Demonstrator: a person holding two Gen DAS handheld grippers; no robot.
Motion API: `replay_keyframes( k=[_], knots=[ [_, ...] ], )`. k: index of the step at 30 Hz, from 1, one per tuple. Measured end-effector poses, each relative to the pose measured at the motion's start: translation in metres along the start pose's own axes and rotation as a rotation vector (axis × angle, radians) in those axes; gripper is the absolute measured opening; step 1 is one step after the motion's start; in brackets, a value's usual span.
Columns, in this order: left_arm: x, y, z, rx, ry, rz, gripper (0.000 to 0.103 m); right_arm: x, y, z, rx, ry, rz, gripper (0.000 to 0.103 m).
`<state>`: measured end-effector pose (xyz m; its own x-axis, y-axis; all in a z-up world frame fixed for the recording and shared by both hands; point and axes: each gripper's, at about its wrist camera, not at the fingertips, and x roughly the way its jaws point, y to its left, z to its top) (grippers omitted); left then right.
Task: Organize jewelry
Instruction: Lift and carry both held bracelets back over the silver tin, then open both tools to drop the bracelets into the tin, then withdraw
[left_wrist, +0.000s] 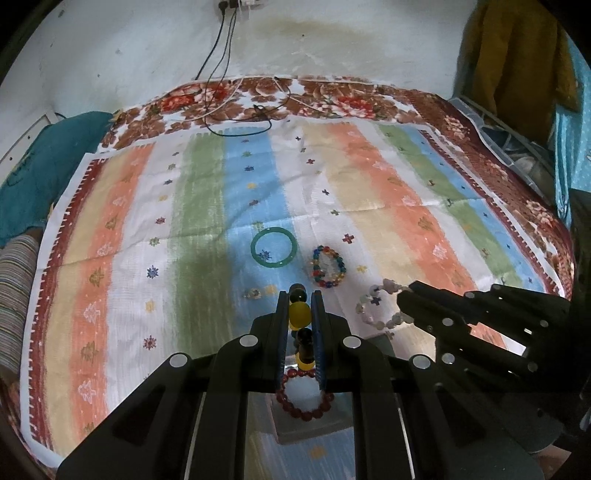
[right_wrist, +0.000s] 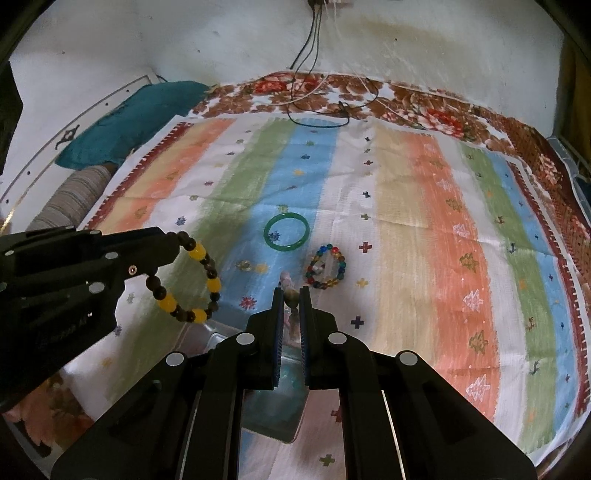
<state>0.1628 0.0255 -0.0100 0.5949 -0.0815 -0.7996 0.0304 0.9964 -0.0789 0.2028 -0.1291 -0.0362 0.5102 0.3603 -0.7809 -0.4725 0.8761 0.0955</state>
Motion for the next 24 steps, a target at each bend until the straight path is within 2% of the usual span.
replay_keyframes(
  k=[10, 24],
  knots=[
    [-0.015, -0.006, -0.019, 0.016, -0.013, 0.003, 0.012, -0.017, 0.008, -0.015, -0.017, -0.018, 0.019, 0.009],
    [-0.023, -0.008, -0.042, 0.015, -0.001, 0.017, 0.012, -0.024, 0.014, -0.034, -0.020, 0.002, 0.037, 0.009]
  ],
)
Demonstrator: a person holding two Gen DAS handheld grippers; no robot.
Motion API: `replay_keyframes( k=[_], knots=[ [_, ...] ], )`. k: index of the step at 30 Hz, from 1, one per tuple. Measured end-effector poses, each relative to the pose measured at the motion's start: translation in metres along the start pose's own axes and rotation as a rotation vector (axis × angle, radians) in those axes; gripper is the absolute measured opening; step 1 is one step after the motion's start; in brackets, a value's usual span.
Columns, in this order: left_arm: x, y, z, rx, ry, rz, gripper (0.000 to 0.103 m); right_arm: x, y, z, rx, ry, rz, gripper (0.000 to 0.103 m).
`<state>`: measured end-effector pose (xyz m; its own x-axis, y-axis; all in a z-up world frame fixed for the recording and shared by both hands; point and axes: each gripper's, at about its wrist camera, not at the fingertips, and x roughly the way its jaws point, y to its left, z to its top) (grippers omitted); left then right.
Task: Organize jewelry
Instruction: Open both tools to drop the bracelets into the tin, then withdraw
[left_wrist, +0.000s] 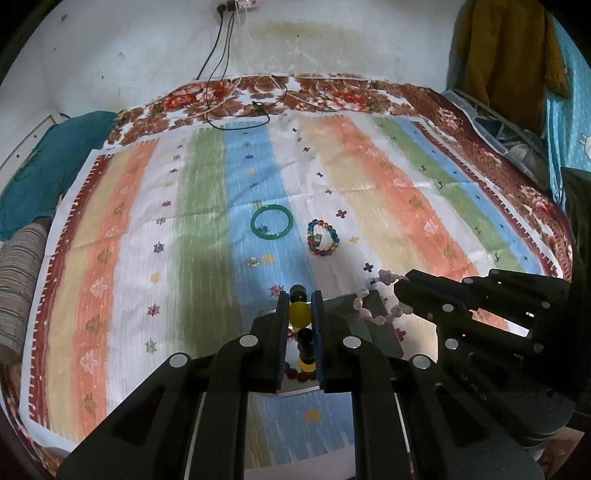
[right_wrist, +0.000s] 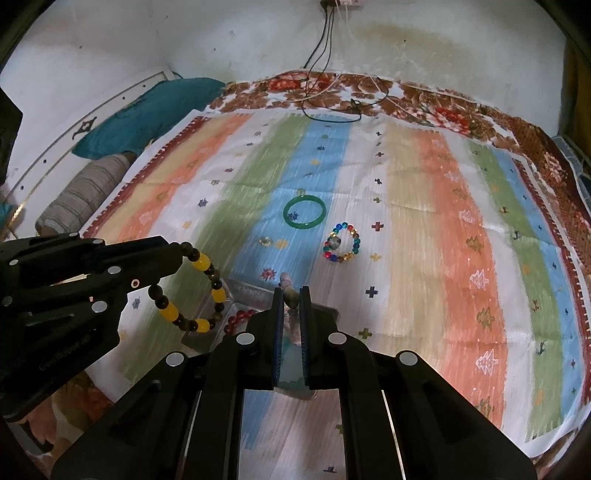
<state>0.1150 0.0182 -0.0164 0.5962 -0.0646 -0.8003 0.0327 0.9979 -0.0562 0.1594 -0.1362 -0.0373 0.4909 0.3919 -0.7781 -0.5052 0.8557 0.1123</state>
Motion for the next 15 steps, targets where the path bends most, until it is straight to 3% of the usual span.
replay_keyframes(
  k=[6, 8, 10, 15],
  knots=[
    [0.005, 0.000, -0.001, -0.007, 0.022, 0.026, 0.015, 0.006, 0.001, -0.009, 0.001, 0.032, 0.018, 0.010],
    [0.005, 0.004, -0.001, -0.022, 0.022, 0.049, 0.035, 0.005, 0.000, -0.008, 0.001, 0.026, 0.013, 0.016],
    [0.005, 0.009, 0.001, -0.044, 0.015, 0.063, 0.038, 0.003, -0.003, -0.007, 0.011, 0.010, -0.002, 0.042],
    [0.009, 0.028, 0.008, -0.120, 0.021, 0.076, 0.059, 0.008, -0.013, -0.003, 0.023, 0.016, -0.031, 0.046]
  ],
)
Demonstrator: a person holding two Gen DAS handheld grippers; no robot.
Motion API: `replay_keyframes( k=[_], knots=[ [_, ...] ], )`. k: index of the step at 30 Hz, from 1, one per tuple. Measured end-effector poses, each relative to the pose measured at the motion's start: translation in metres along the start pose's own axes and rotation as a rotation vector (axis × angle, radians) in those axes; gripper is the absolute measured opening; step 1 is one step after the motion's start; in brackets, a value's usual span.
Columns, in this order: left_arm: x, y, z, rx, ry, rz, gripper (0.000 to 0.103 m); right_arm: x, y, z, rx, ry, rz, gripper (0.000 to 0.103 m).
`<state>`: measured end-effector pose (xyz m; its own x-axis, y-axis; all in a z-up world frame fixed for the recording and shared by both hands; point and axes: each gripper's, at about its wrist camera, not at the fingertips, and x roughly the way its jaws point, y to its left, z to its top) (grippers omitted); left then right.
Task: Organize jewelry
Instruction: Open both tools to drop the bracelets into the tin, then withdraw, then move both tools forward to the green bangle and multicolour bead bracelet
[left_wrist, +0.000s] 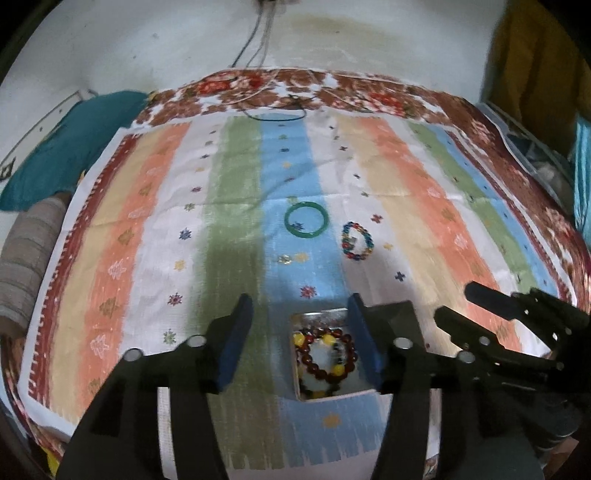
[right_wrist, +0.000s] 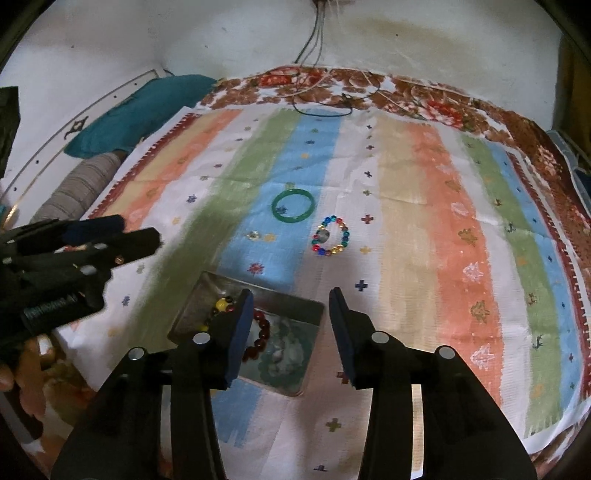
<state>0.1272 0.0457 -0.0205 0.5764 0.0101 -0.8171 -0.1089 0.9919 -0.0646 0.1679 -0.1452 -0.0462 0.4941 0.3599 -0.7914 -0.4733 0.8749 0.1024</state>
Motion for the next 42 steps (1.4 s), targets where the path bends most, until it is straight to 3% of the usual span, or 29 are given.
replay_keyframes(
  k=[2, 5, 14, 16, 21, 42],
  knots=[
    [0.004, 0.004, 0.004, -0.020, 0.006, 0.003, 0.071, 0.005, -0.006, 0.002, 0.020, 0.010, -0.010, 0.049],
    [0.009, 0.006, 0.009, -0.041, 0.014, 0.005, 0.079, 0.009, -0.011, 0.006, 0.037, 0.014, -0.014, 0.054],
    [0.023, 0.005, 0.023, -0.044, -0.003, 0.040, 0.097, 0.017, -0.024, 0.018, 0.073, 0.025, -0.014, 0.072],
    [0.026, 0.008, 0.026, -0.059, -0.005, 0.032, 0.097, 0.022, -0.028, 0.020, 0.077, 0.038, -0.024, 0.079],
    [0.047, 0.021, 0.036, -0.094, 0.011, 0.044, 0.097, 0.038, -0.037, 0.029, 0.092, 0.066, -0.032, 0.083],
    [0.115, 0.030, 0.064, -0.087, 0.052, 0.070, 0.097, 0.096, -0.058, 0.054, 0.120, 0.137, -0.103, 0.084]
  ],
)
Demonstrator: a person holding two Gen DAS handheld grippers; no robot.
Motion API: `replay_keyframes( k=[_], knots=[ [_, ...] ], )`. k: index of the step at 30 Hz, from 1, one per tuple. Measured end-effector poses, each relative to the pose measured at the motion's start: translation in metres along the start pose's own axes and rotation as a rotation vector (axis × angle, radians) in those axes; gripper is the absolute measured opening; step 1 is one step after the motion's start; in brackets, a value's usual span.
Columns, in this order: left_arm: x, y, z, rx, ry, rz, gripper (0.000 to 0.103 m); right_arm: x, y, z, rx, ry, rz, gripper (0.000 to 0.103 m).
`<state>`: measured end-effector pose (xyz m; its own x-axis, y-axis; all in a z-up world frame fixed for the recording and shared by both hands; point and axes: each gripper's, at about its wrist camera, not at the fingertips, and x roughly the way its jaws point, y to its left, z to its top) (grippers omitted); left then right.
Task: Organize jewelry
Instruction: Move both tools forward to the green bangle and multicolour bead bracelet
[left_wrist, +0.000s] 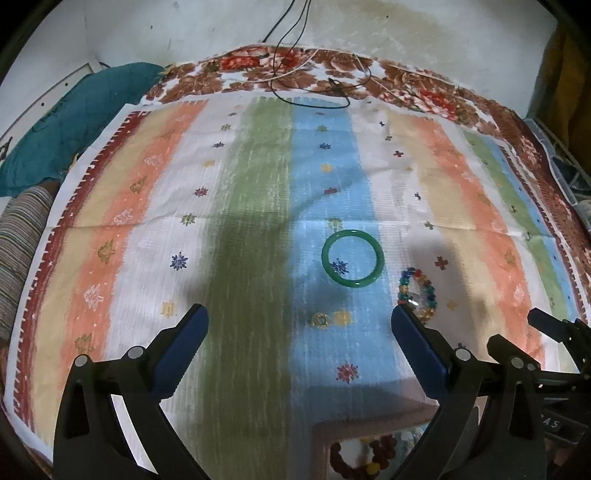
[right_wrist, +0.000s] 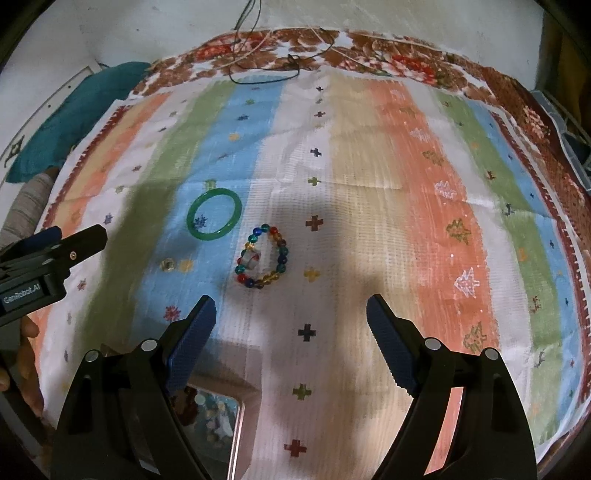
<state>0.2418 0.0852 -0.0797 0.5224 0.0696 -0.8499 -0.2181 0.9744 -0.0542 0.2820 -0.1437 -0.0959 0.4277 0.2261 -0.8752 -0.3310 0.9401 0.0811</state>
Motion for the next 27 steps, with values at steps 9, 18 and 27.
replay_keyframes(
  k=[9, 18, 27],
  knots=[
    [0.023, -0.001, 0.009, 0.020, 0.018, 0.001, 0.097, 0.018, -0.002, 0.007, 0.003, 0.017, -0.015, 0.084],
    [0.043, -0.004, 0.015, 0.038, 0.035, -0.028, 0.097, 0.038, -0.002, 0.014, -0.001, 0.036, -0.041, 0.084],
    [0.067, -0.001, 0.024, 0.043, 0.055, -0.042, 0.097, 0.058, -0.004, 0.022, 0.006, 0.067, -0.038, 0.084]
  ],
)
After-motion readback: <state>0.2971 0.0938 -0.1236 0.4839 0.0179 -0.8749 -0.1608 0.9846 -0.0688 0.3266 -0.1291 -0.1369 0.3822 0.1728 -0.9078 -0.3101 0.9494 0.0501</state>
